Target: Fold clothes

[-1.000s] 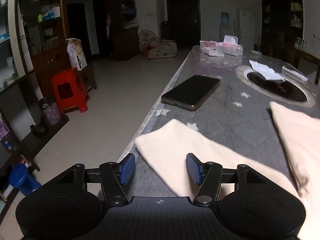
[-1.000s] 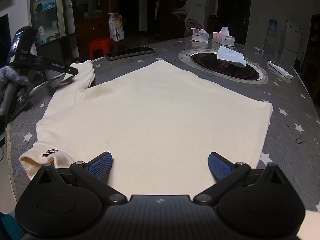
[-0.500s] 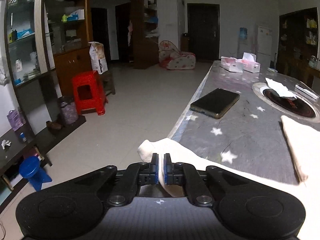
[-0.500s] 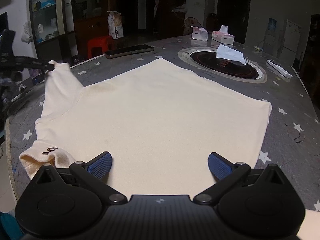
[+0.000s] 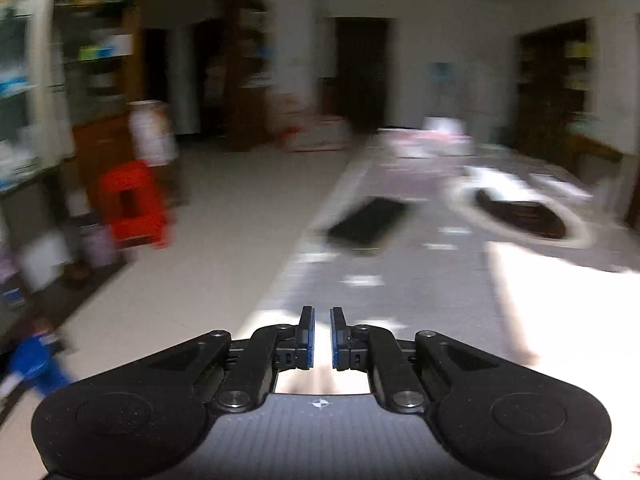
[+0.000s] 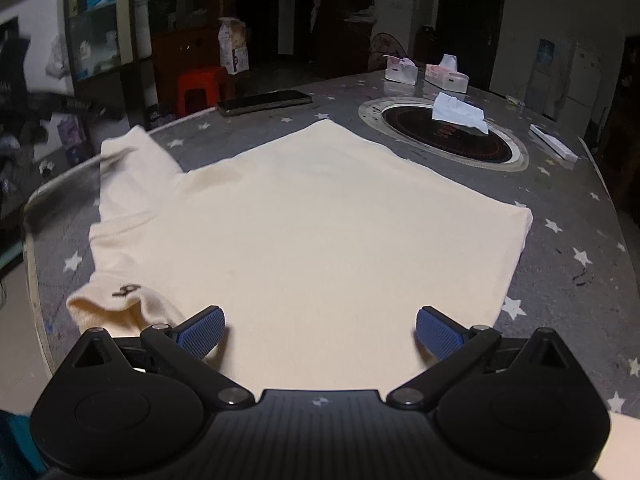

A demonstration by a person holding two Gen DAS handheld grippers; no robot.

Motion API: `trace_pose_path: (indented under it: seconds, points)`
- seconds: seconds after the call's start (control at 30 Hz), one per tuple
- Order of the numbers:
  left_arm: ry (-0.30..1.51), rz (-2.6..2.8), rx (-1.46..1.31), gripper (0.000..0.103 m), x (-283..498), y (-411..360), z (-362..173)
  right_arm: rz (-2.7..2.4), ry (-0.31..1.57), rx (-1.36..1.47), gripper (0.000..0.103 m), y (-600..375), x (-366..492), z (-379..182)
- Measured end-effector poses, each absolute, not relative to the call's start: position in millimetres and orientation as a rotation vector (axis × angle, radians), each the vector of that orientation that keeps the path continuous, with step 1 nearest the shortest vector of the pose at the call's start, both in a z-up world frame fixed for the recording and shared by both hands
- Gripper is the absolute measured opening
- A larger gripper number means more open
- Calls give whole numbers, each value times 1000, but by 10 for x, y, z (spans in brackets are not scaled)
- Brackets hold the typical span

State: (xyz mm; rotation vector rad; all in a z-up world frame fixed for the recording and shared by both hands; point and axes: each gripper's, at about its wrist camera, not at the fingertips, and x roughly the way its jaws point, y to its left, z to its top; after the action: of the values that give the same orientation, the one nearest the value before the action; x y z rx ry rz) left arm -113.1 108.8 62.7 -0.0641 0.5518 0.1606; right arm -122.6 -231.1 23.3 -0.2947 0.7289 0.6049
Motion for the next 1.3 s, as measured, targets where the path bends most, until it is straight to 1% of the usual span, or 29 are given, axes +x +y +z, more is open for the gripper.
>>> trace_pose_path:
  seconds: [0.23, 0.37, 0.53, 0.6, 0.8, 0.9, 0.97, 1.1, 1.17, 1.3]
  points:
    - [597, -188, -9, 9, -1005, 258, 528, 632, 704, -359, 103, -2224, -1403, 231]
    - [608, -309, 42, 10, -950, -32, 433, 643, 686, -389, 103, -2218, -1519, 247]
    - [655, -245, 39, 11, -784, 0, 246, 636, 669, -409, 103, -2217, -1621, 200]
    - [682, -218, -5, 10, -756, 114, 170, 635, 667, -407, 103, -2235, -1643, 223]
    - [678, -208, -26, 11, -828, 196, 183, 629, 651, -371, 103, -2323, -1689, 315]
    - [671, -204, 15, 11, -870, 148, 179, 631, 680, -370, 103, -2342, -1718, 226]
    - [671, -204, 21, 13, -911, 121, 220, 639, 693, -359, 103, -2358, -1754, 186]
    - [644, -239, 22, 17, -1003, 42, 350, 650, 678, -336, 103, -2444, -1803, 286]
    - [629, -272, 18, 23, -1043, -29, 406, 643, 691, -298, 103, -2521, -1787, 286]
    - [624, -348, 29, 24, -1087, -218, 436, 624, 764, -230, 103, -2657, -1755, 174]
